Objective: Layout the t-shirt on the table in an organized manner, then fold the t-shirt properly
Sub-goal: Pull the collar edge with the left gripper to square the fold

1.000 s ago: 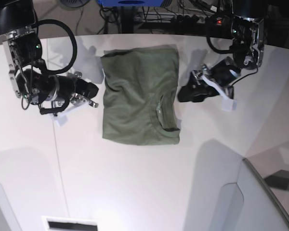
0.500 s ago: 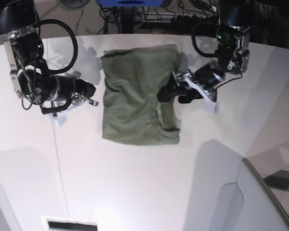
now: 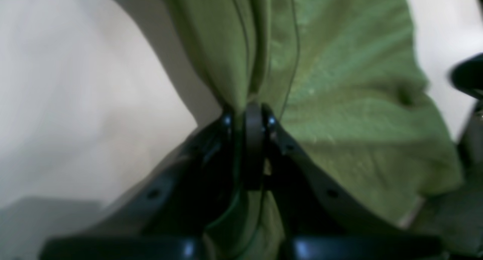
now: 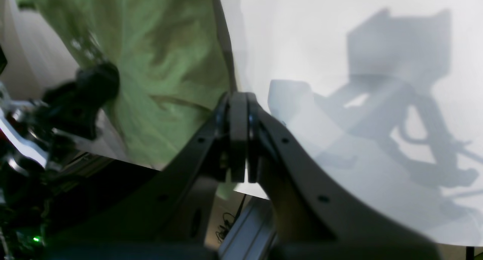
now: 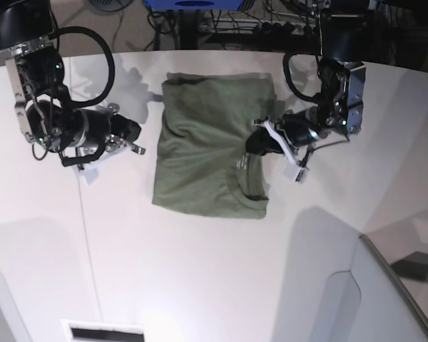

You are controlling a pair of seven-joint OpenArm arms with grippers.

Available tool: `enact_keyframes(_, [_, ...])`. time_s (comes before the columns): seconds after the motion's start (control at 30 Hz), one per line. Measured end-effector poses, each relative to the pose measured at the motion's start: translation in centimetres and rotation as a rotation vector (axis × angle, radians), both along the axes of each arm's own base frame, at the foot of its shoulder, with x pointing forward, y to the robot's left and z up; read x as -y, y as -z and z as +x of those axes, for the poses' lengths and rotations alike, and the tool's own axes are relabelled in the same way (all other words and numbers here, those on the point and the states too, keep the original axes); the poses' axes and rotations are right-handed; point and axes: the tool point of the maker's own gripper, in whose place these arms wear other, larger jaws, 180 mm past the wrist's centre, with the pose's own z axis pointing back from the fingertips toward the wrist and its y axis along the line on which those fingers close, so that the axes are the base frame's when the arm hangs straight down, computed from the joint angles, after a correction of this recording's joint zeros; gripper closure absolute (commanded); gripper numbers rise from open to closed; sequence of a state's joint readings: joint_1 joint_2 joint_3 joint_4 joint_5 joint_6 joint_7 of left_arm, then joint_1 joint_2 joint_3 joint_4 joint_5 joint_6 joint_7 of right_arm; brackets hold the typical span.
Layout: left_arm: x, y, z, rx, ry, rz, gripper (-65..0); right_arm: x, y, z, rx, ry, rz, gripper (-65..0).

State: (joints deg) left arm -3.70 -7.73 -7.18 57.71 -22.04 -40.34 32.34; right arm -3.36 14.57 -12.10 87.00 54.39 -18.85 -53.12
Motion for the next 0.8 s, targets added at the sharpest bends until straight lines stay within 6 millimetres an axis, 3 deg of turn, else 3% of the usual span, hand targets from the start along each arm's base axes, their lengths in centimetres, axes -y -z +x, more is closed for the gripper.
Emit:
enact_keyframes(0.27, [0.2,0.0,0.0,0.034,0.355,0.211,0.0,0.2,0.1,-0.1,-0.002,0.002,-0.004,-0.2])
enact_keyframes(0.57, [-4.6,-0.8,0.8,0.041,0.673,0.513,0.0,0.4,0.1,-0.1,-0.001,0.004,-0.006,-0.2])
enact_keyframes(0.8, [-1.5,-0.6,1.6,0.152,0.879,0.605,0.0,0.4,0.1,0.0,-0.001,0.007,-0.006,-0.2])
